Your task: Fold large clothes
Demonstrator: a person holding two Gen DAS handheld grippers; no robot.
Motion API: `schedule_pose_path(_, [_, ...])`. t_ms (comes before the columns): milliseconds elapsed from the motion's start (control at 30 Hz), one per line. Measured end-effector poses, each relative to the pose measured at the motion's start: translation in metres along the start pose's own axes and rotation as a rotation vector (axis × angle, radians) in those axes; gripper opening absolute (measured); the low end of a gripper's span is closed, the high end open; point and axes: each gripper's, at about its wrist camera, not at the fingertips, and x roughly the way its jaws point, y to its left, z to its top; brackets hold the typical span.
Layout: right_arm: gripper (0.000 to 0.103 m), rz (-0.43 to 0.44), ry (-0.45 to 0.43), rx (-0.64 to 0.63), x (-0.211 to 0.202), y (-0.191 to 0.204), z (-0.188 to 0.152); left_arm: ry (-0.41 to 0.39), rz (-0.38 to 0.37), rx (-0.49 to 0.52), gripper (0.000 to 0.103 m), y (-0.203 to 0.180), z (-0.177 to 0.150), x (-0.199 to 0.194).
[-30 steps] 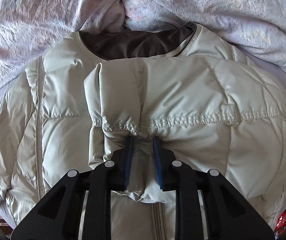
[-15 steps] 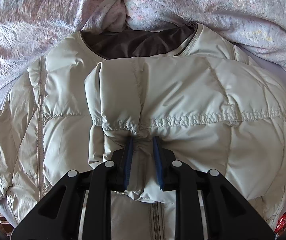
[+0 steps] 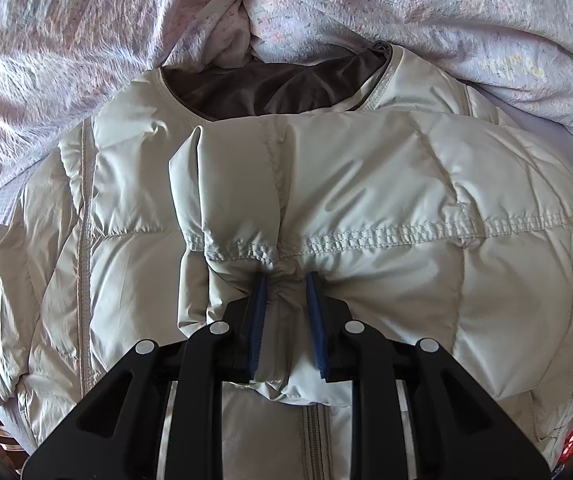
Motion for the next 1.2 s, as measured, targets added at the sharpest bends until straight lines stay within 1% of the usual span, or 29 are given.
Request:
schedule_pose_path(133, [0.022,0.002,-0.003,0.003,-0.001,-0.001,-0.001,-0.006,0.005,-0.009,0.051,0.001,0.0,0.0])
schedule_pose_path(367, [0.023,0.007,-0.011,0.014,-0.002,-0.002,-0.004,-0.021,-0.013,-0.031,0.028,0.002,-0.002,-0.002])
schedule_pose_path(467, [0.023,0.011,-0.013,0.021,-0.002,-0.002,-0.005,-0.027,-0.017,-0.031,0.02,0.0,-0.002,-0.004])
schedule_pose_path(567, [0.023,0.015,-0.015,0.025,-0.003,-0.002,-0.005,-0.036,-0.021,-0.025,0.015,-0.003,0.0,-0.008])
schedule_pose_path(700, [0.023,0.022,-0.014,0.034,-0.003,-0.004,-0.004,-0.061,-0.037,-0.012,0.013,-0.012,0.006,-0.019])
schedule_pose_path(867, [0.023,0.017,-0.013,0.037,-0.003,-0.004,-0.003,-0.118,-0.089,0.017,0.012,-0.032,0.016,-0.045])
schedule_pose_path(1000, [0.023,0.023,-0.016,0.04,-0.004,-0.002,-0.004,-0.16,-0.141,0.06,0.012,-0.061,0.023,-0.068])
schedule_pose_path(1200, [0.024,0.073,-0.015,0.06,-0.007,-0.01,-0.007,-0.203,-0.22,0.14,0.012,-0.115,0.021,-0.096])
